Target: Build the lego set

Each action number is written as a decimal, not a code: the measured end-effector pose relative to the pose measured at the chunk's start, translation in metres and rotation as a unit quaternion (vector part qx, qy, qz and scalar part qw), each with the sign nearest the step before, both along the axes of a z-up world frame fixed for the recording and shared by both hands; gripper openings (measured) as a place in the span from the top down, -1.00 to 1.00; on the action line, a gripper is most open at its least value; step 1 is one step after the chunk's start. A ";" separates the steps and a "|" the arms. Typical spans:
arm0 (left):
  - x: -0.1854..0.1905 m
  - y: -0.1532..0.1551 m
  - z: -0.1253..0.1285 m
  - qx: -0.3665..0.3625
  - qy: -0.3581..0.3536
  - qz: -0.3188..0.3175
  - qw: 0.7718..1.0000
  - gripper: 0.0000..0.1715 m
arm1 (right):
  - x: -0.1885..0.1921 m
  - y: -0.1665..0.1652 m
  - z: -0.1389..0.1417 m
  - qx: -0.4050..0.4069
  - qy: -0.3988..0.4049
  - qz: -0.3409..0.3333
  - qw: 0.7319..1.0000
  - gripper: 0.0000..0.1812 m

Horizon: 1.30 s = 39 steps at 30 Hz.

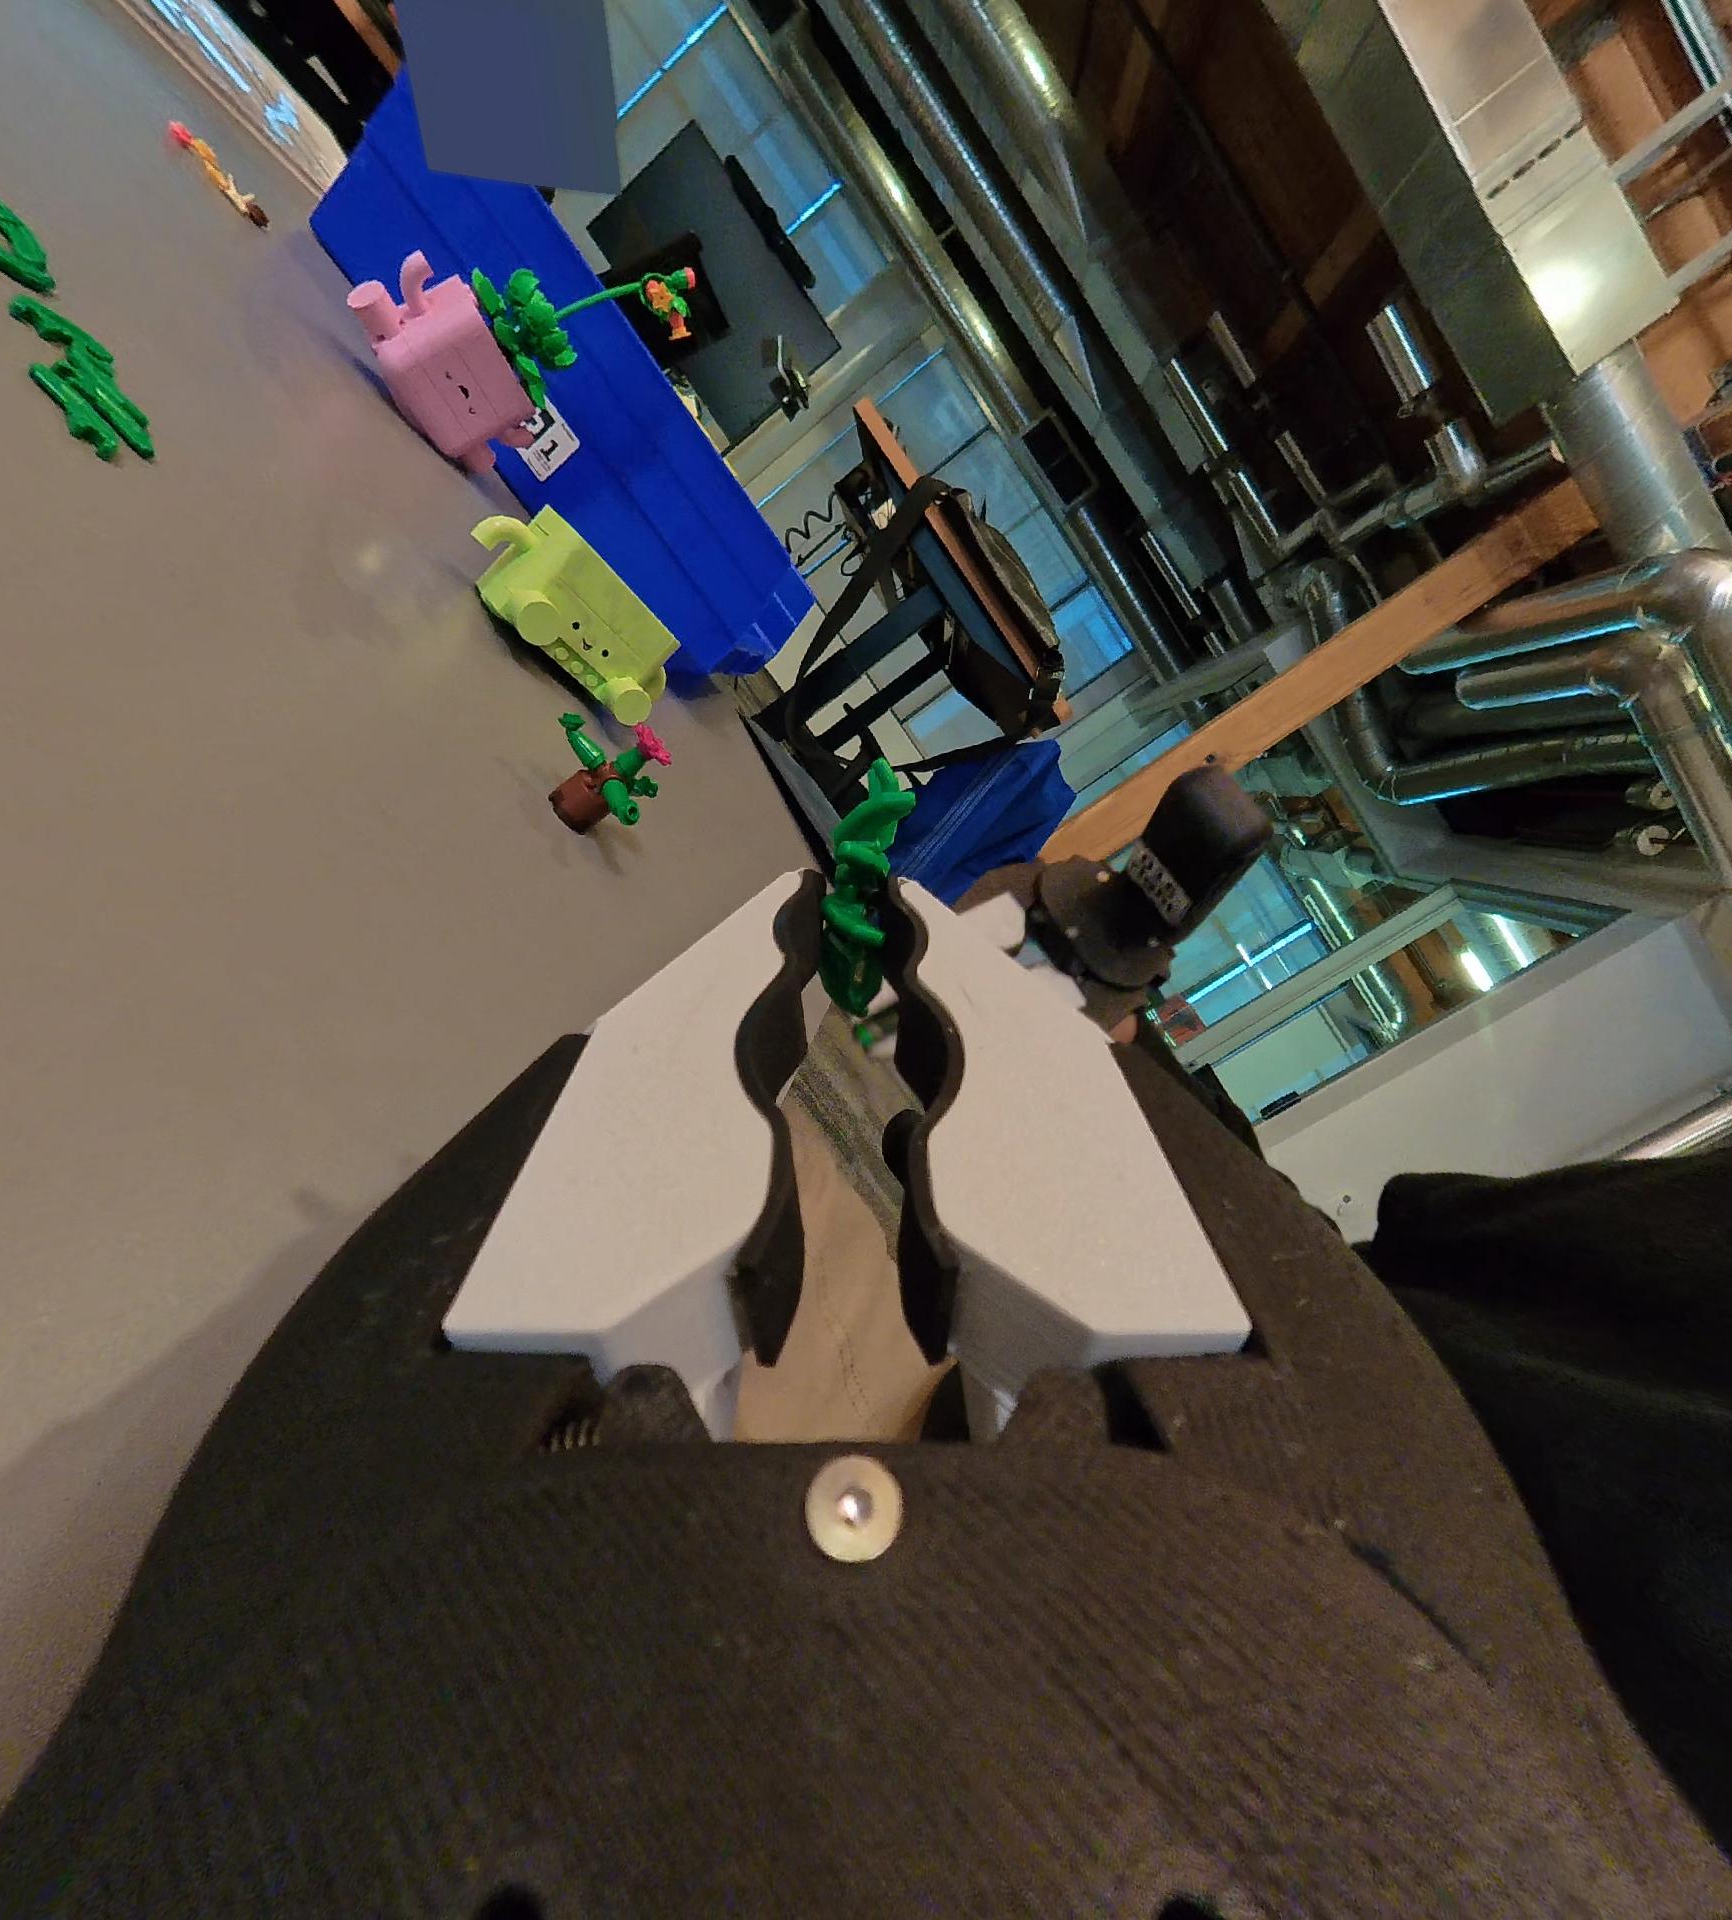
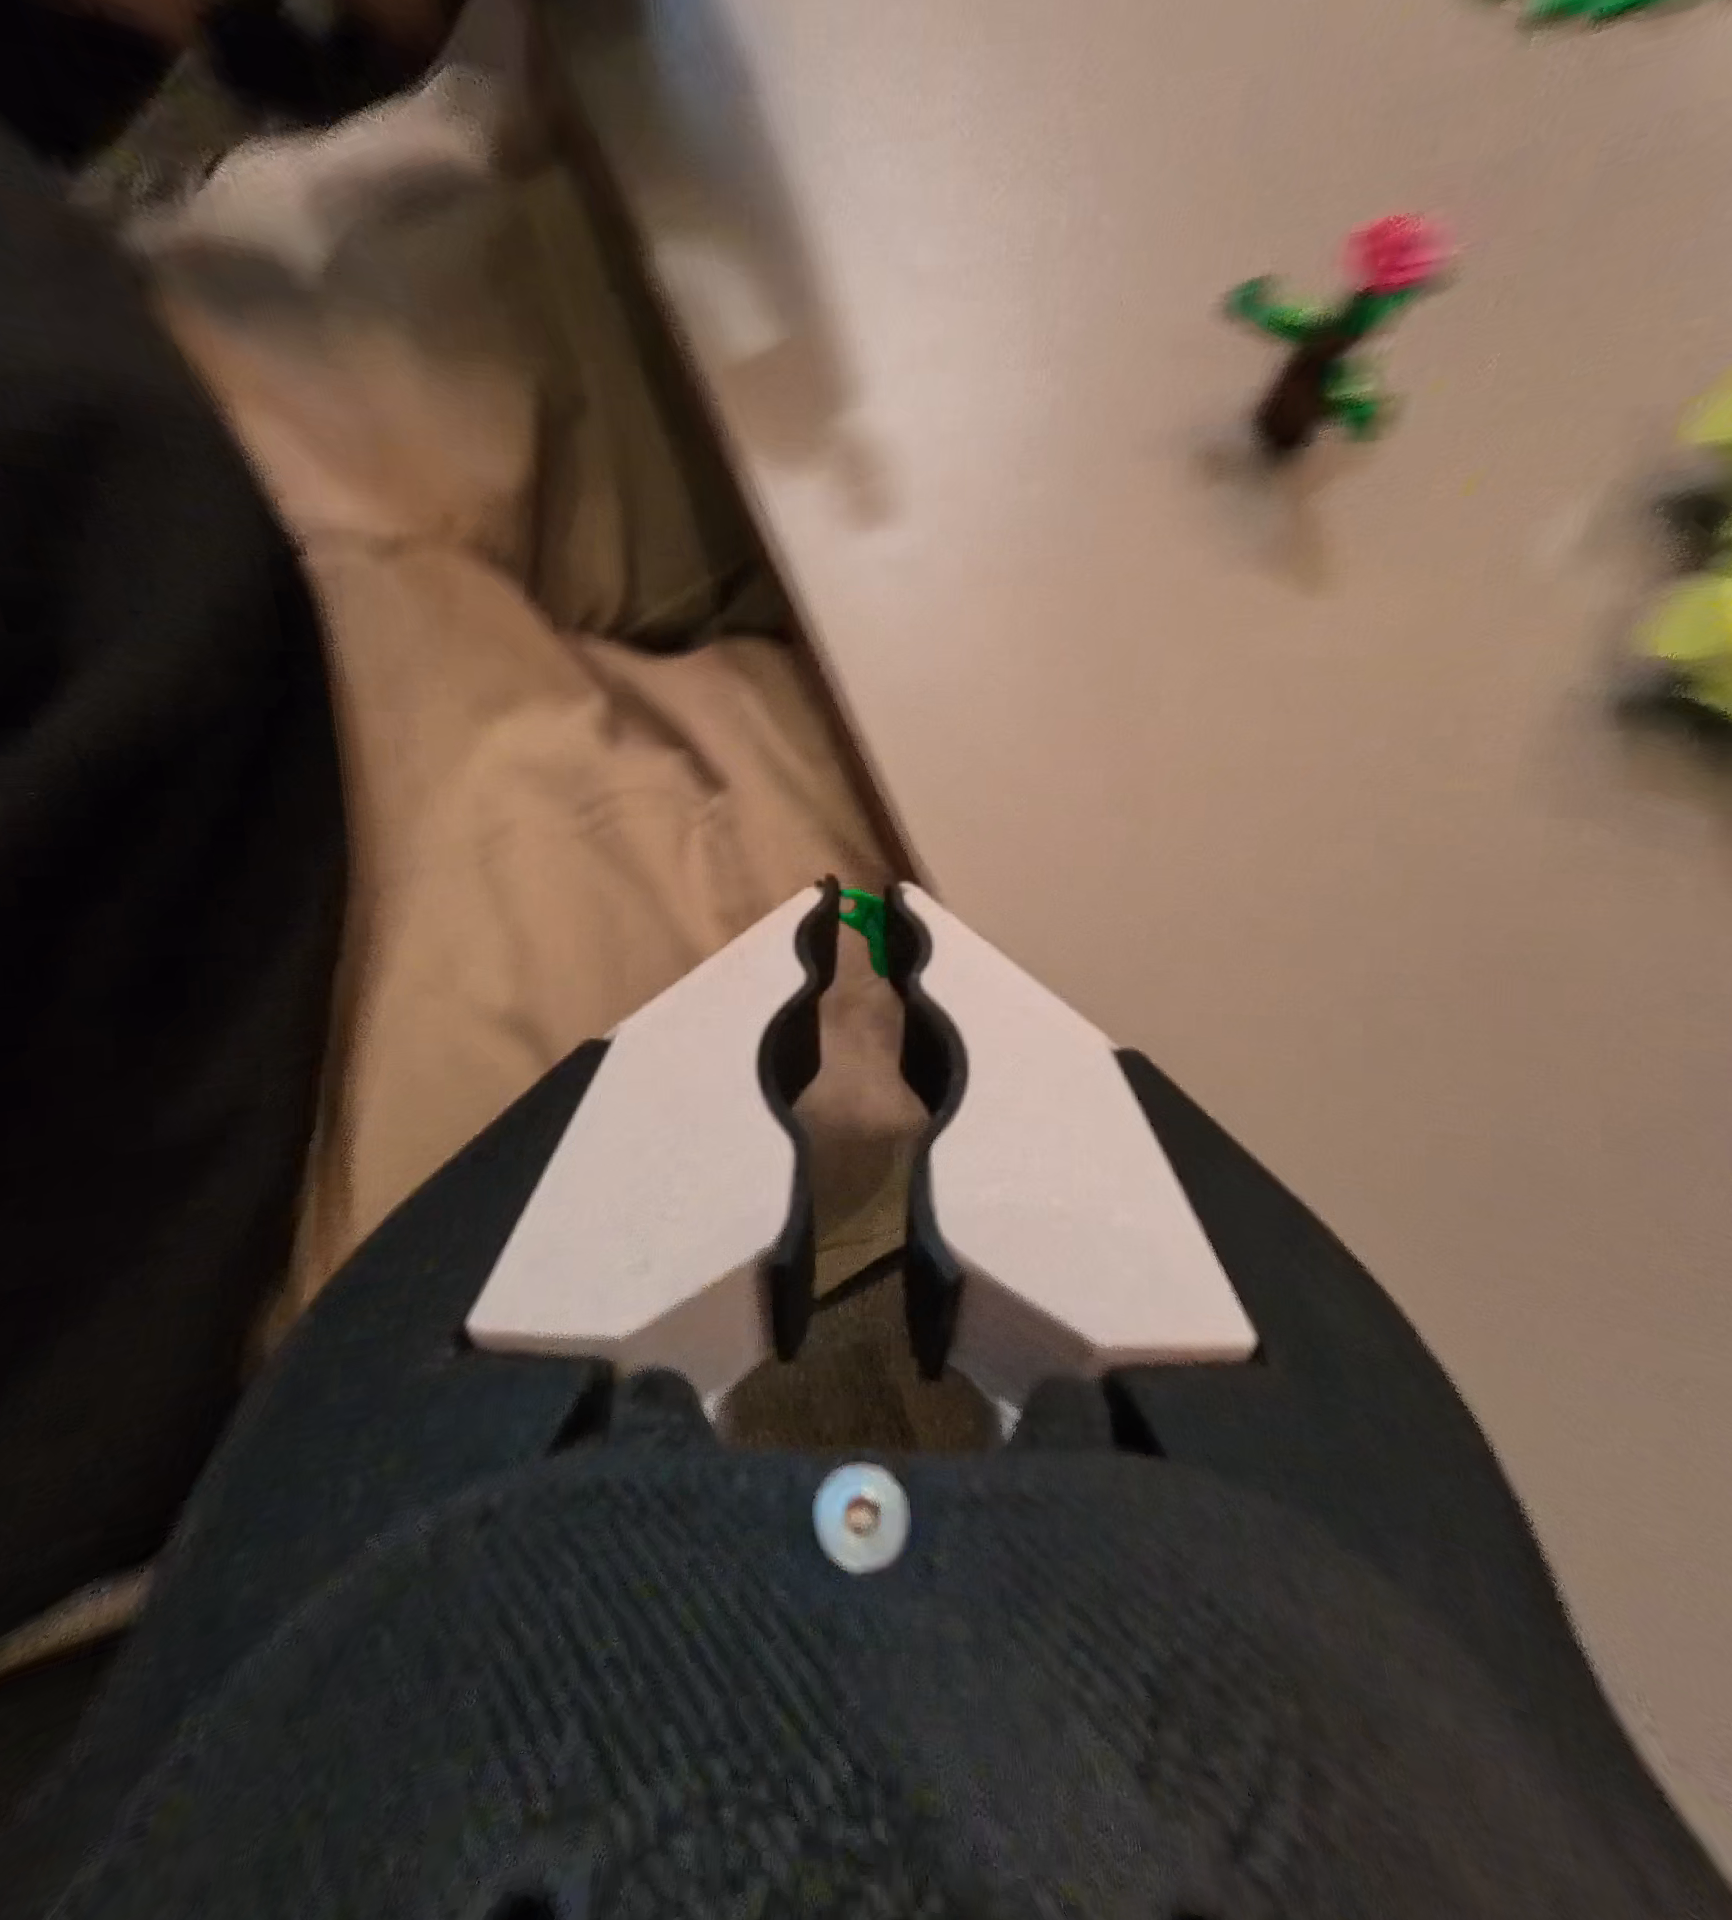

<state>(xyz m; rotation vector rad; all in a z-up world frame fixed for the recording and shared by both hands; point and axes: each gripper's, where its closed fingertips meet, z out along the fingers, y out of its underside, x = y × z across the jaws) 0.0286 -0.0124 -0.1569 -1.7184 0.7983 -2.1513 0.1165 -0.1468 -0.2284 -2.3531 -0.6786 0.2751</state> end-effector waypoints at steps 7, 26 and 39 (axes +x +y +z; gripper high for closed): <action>0.001 -0.001 -0.002 0.010 0.004 0.000 1.000 0.90 | 0.050 0.009 -0.006 -0.054 0.026 -0.296 0.953 0.92; 0.002 -0.001 -0.002 0.011 0.002 -0.006 1.000 0.90 | 0.042 0.003 0.004 0.154 -0.002 -0.161 0.975 0.44; 0.005 -0.004 -0.005 0.034 0.008 -0.005 0.999 0.90 | 0.031 0.009 -0.009 0.187 -0.041 -0.124 0.974 0.67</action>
